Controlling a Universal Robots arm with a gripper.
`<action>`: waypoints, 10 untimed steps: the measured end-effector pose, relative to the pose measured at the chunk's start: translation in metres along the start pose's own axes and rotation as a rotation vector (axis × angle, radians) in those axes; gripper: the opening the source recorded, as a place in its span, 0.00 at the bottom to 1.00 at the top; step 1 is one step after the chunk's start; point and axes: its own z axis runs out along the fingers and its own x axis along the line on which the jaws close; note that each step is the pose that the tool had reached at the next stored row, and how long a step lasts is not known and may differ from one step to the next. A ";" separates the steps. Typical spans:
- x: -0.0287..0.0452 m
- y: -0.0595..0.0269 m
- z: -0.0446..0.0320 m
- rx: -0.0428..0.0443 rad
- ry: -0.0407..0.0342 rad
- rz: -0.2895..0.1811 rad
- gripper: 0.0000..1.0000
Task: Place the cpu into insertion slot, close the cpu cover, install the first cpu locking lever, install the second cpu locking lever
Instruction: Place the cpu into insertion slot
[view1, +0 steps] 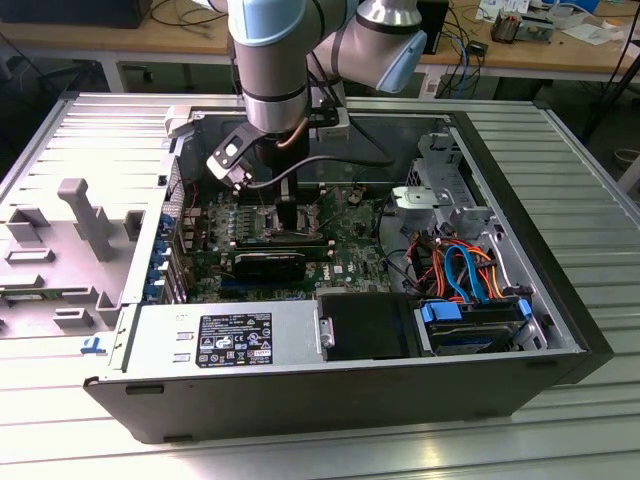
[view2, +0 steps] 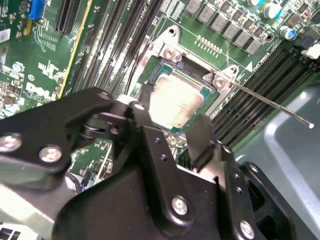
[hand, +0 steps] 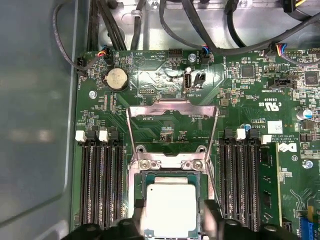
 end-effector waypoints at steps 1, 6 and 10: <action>0.0000 0.0001 0.0000 0.0004 0.0001 -0.001 0.53; -0.0001 0.0033 0.0003 0.0080 0.0004 -0.006 0.28; -0.0001 0.0120 0.0011 0.0294 0.0006 -0.006 0.11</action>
